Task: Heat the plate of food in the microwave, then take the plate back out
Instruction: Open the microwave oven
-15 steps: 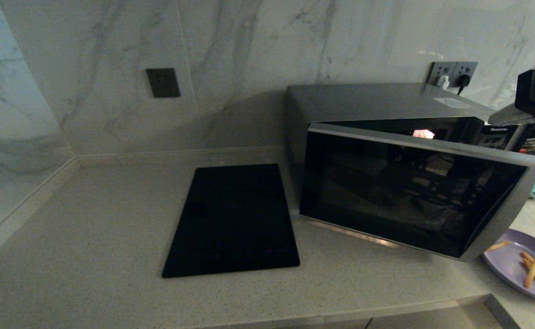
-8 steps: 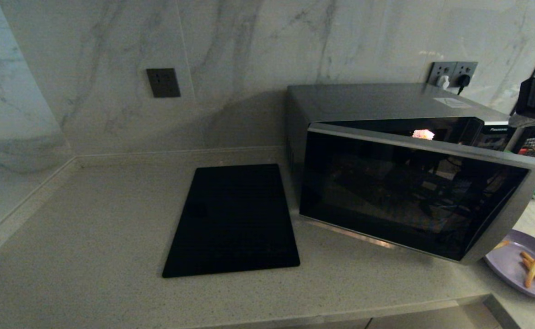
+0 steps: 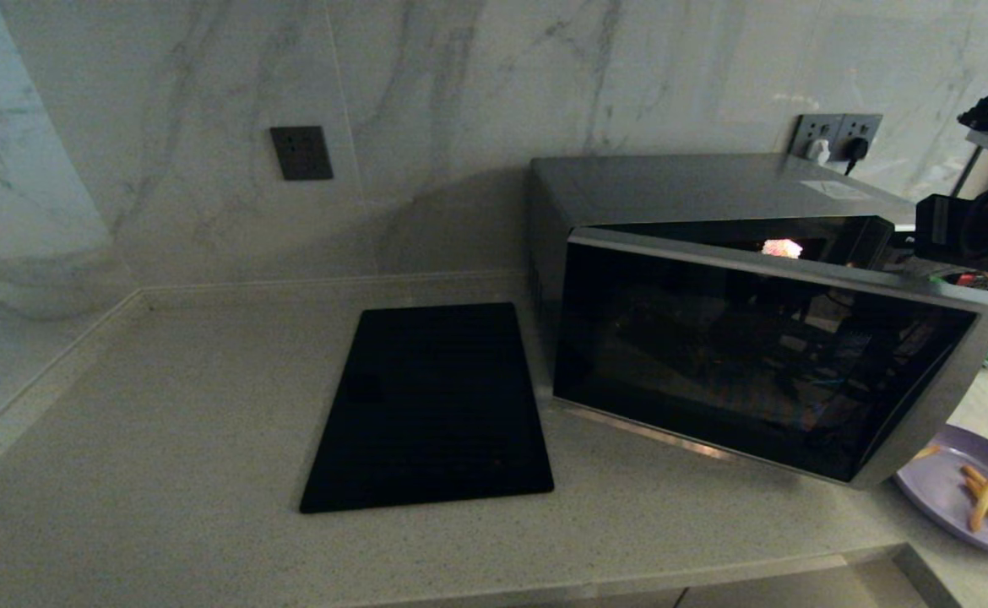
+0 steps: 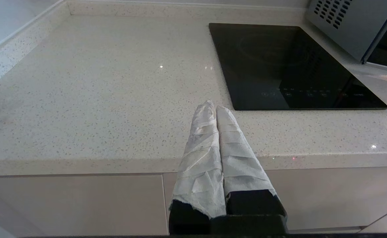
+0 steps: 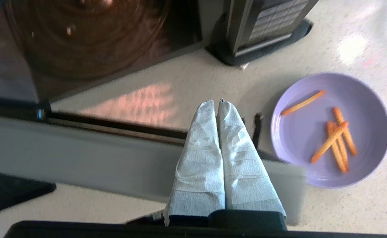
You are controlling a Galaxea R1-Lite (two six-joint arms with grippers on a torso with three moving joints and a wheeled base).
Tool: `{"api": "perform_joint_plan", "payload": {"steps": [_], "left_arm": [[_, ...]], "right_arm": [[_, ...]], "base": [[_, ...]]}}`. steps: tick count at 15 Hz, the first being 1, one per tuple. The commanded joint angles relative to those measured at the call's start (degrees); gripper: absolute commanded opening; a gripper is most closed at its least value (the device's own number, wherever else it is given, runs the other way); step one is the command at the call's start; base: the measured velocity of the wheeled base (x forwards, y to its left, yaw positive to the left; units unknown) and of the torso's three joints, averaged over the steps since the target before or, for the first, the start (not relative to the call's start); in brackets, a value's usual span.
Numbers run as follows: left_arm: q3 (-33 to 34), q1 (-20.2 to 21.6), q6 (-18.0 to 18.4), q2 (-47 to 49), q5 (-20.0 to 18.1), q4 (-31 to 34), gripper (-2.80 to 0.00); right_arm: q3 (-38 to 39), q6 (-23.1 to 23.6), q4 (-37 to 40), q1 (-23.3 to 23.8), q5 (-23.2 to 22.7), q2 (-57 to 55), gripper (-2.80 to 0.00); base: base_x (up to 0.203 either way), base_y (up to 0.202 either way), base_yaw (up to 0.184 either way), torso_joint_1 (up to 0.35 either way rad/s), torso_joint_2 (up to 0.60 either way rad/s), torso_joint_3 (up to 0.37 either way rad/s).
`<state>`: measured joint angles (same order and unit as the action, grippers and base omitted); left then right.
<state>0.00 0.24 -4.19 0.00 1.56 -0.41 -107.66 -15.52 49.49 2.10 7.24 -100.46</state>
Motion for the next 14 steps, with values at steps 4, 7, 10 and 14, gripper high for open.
{"api": "perform_joint_plan", "payload": {"steps": [4,7,10,14], "left_arm": [[0.00,0.02,-0.03,0.09,0.02,-0.02,-2.80],[0.00,0.02,-0.03,0.09,0.02,-0.02,-2.80],[0.00,0.02,-0.03,0.09,0.02,-0.02,-2.80],[0.00,0.02,-0.03,0.09,0.02,-0.02,-2.80]], "right_arm": [[2.11,0.04,4.28,-1.62,-4.34,4.00,-2.80],[1.05,0.04,15.59,-6.46,-10.24,8.48,-2.80],[-0.52,-0.08,22.18,-9.97,-14.24,11.32,-2.80],[2.71,-0.40,22.65,-10.22,-14.34,13.41,-2.80]], "base": [[0.000,0.000,0.000,0.000,0.00,0.000],[0.000,0.000,0.000,0.000,0.00,0.000],[0.000,0.000,0.000,0.000,0.00,0.000],[0.000,0.000,0.000,0.000,0.00,0.000]]}}
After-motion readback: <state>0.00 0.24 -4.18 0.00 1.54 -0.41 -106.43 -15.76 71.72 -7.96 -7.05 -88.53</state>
